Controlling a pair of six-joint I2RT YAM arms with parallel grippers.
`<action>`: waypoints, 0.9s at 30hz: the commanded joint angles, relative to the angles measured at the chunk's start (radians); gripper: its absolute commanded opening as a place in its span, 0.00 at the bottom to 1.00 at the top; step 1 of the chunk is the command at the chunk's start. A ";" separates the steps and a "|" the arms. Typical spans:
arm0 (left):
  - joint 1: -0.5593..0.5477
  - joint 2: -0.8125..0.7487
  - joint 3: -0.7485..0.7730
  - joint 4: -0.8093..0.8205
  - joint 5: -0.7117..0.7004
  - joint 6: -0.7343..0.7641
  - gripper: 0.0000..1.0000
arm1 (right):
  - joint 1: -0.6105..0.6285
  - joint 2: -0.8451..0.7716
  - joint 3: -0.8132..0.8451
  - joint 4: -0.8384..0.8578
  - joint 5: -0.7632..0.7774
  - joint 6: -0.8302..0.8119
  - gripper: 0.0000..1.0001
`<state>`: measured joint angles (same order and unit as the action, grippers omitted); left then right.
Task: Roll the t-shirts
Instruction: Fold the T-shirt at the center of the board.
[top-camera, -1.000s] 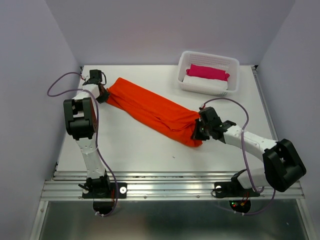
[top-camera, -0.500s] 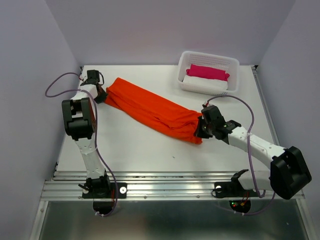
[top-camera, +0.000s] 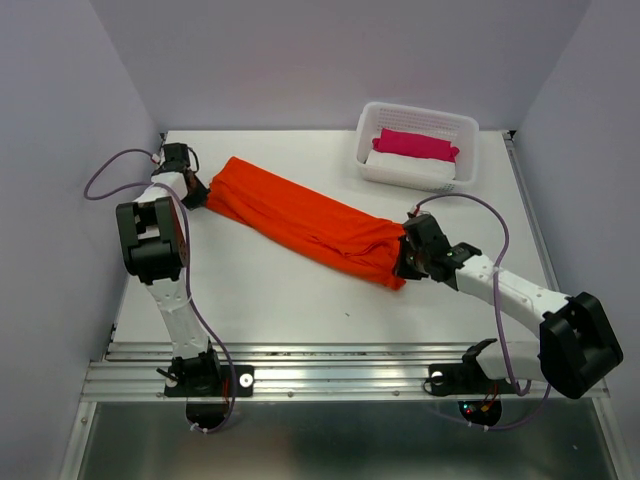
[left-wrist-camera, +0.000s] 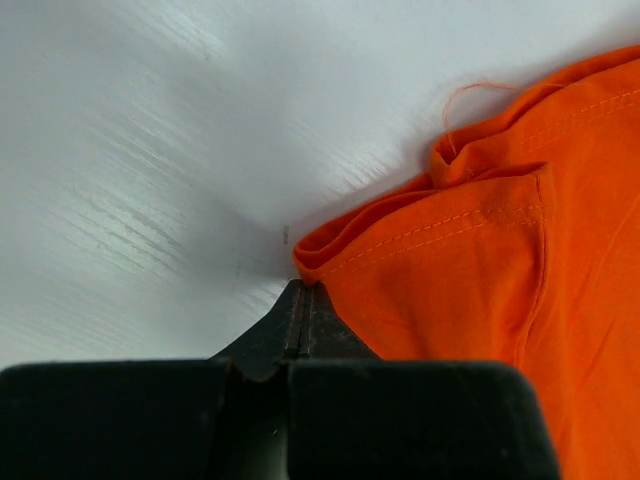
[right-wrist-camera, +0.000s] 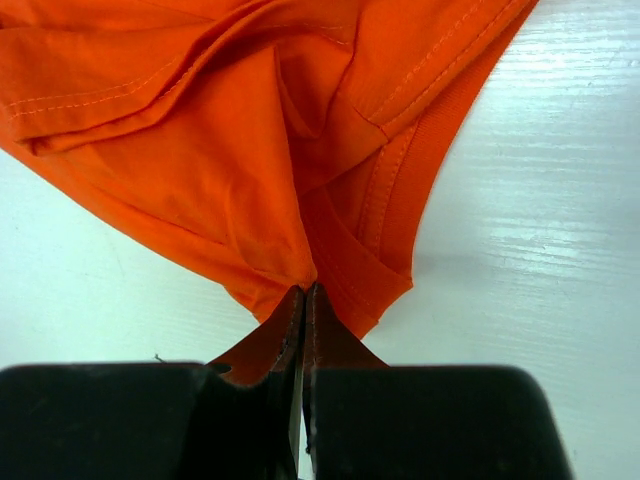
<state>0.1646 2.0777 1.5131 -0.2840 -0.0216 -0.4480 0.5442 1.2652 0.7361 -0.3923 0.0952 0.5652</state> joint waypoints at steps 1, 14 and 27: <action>0.012 -0.068 -0.007 0.026 0.008 0.029 0.00 | 0.000 -0.009 -0.014 -0.005 0.055 -0.002 0.01; 0.019 -0.110 -0.045 0.011 0.052 0.046 0.00 | 0.000 -0.023 -0.014 0.000 0.069 0.030 0.01; 0.018 -0.146 -0.096 0.060 0.123 0.054 0.58 | 0.000 0.016 0.005 0.020 0.037 0.022 0.01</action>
<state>0.1787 1.9823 1.4231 -0.2573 0.0677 -0.4011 0.5442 1.2720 0.7219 -0.3935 0.1314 0.5842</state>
